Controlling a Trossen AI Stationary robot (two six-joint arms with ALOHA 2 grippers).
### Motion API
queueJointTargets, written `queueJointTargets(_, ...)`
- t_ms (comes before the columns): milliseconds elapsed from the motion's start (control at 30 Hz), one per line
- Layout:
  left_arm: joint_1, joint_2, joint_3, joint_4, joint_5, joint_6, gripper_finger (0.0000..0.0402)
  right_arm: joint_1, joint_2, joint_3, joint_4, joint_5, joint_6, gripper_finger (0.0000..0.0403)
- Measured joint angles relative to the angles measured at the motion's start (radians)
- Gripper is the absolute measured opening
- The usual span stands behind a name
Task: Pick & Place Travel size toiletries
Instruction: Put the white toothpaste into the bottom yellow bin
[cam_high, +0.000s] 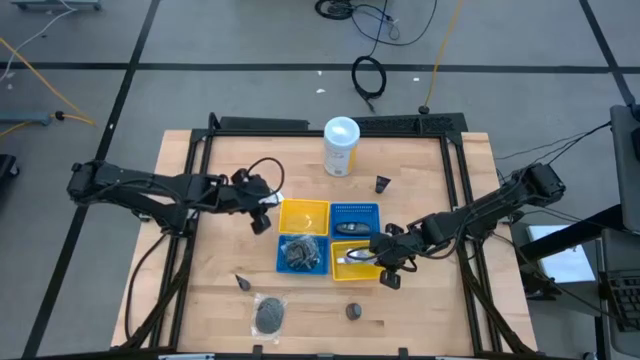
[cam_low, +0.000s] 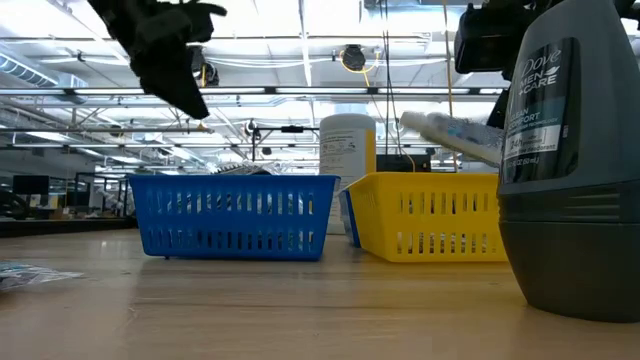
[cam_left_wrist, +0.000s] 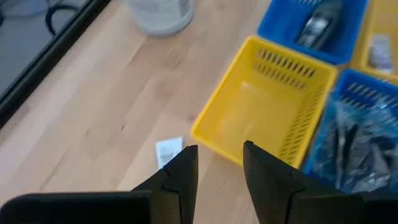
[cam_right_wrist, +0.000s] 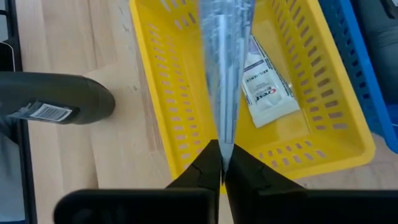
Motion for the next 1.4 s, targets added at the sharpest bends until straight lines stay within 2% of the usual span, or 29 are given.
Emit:
queueJointTargets(333,0.034,0.047,0.000,-0.073,0.006,-0.025,0.0127,0.000,0.000,0.000,0.012,0.034,-0.012,0.0057)
queueJointTargets(633,0.080,0.168,0.000,-0.135,0.013,-0.042,0.0127,0.000,0.000,0.000,0.147,0.057,-0.109,0.0094)
queueJointTargets(1067,0.096,0.319,0.000,-0.177,0.071,-0.060,0.0129,0.000,0.000,0.000,0.180,0.058,-0.158,0.0107)
queueJointTargets(1167,0.096,0.329,0.000,-0.176,0.104,-0.068,0.0143,0.000,0.000,0.000,0.184,0.058,-0.158,0.0107)
queueJointTargets(1400,0.106,0.328,0.000,-0.181,0.112,-0.070,0.0194,0.000,0.000,0.000,0.194,0.058,-0.158,0.0107)
